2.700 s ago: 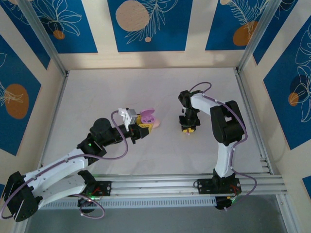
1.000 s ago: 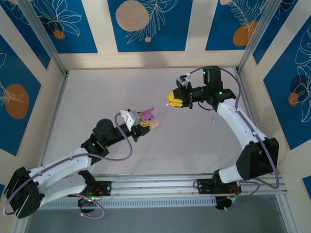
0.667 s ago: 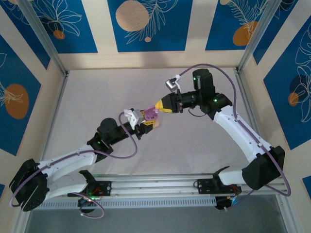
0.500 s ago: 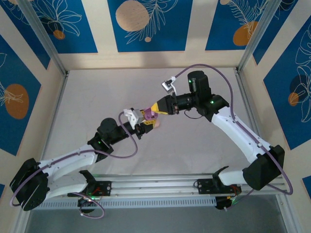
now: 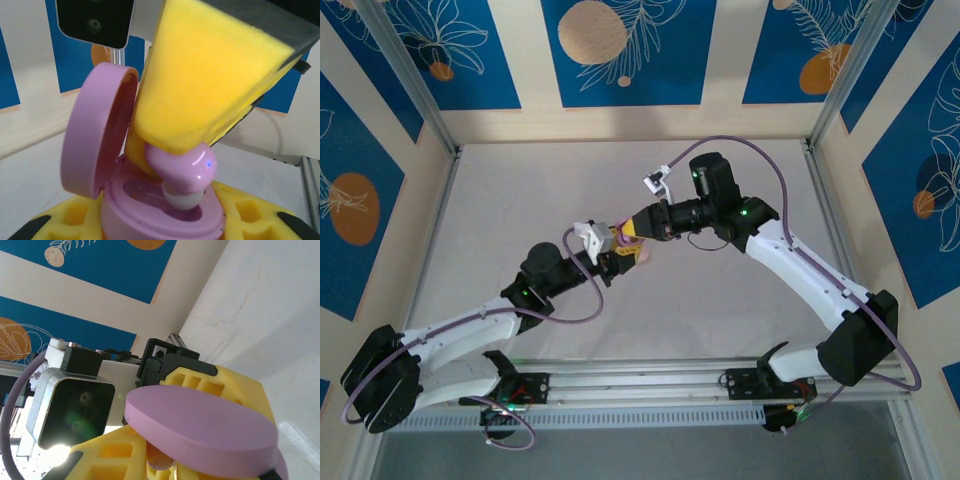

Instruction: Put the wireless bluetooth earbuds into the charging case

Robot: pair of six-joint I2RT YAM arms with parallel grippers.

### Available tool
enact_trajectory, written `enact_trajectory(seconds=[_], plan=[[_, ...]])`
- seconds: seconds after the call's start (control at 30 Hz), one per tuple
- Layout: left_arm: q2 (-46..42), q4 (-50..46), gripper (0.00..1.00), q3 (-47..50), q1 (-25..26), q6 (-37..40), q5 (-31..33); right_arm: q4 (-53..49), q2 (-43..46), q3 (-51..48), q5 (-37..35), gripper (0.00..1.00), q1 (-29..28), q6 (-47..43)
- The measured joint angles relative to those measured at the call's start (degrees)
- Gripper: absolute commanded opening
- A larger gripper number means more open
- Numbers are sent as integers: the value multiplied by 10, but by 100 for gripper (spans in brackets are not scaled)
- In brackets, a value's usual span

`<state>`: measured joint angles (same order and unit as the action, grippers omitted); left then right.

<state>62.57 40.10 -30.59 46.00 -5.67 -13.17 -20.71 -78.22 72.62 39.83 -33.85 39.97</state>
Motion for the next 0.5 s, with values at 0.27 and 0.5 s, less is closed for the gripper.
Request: enact_trajectory(seconds=[0.27, 0.5], plan=[[7, 2, 25, 0, 0, -7, 4, -7, -2, 0, -18, 19, -5, -6], [14, 0, 25, 0, 0, -15, 8, -34, -9, 10, -36, 22, -7, -17]])
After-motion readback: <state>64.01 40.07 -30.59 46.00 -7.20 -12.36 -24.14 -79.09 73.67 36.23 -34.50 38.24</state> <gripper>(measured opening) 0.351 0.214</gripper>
